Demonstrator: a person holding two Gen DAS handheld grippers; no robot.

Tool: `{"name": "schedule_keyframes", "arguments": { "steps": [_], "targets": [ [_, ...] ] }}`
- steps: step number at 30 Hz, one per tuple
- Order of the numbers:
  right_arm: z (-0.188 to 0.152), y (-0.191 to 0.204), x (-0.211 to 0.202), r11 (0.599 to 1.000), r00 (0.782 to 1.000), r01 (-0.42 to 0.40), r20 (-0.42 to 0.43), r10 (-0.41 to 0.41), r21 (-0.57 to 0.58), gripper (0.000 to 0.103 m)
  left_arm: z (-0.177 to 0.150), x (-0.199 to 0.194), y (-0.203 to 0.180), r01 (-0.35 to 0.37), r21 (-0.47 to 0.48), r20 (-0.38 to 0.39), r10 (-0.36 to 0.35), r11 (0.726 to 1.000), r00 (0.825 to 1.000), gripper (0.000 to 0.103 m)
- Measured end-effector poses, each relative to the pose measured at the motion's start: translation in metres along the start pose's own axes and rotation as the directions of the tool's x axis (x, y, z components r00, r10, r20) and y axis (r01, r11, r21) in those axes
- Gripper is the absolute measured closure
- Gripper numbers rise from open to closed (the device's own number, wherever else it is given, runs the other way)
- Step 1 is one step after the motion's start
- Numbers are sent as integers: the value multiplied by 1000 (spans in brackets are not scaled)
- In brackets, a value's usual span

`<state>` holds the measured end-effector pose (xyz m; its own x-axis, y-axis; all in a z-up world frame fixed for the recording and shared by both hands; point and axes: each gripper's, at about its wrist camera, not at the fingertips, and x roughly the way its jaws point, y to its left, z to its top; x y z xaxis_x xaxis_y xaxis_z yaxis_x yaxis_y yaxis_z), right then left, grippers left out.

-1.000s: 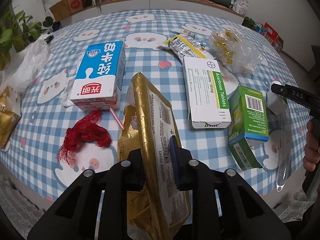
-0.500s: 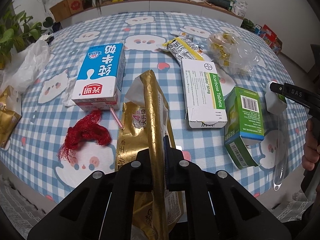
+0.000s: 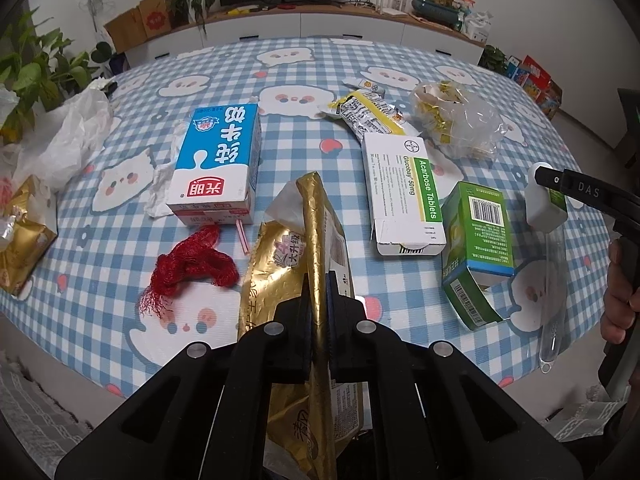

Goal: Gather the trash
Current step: 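Carry the pill bottle to the bin and open the right tool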

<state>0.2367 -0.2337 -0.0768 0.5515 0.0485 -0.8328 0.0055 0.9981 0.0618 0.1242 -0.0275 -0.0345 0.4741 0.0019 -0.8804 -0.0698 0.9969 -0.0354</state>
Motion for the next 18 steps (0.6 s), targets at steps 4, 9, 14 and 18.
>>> {"name": "schedule_keyframes", "arguments": {
  "steps": [4, 9, 14, 18],
  "targets": [
    [-4, 4, -7, 1000, 1000, -5, 11, 5, -7, 63, 0, -8, -2, 8, 4, 16, -8, 1000, 1000, 100],
    [-13, 7, -19, 1000, 1000, -17, 24, 17, -7, 63, -3, -16, -1, 28, -1, 25, -28, 1000, 999, 101],
    [-24, 13, -35, 999, 999, -29, 44, 30, -14, 63, -10, -24, 2, 45, -6, 30, -45, 999, 999, 101],
    [-34, 20, -52, 999, 997, -44, 67, 45, -22, 63, -19, -33, 5, 49, -9, 42, -48, 999, 998, 101]
  ]
}}
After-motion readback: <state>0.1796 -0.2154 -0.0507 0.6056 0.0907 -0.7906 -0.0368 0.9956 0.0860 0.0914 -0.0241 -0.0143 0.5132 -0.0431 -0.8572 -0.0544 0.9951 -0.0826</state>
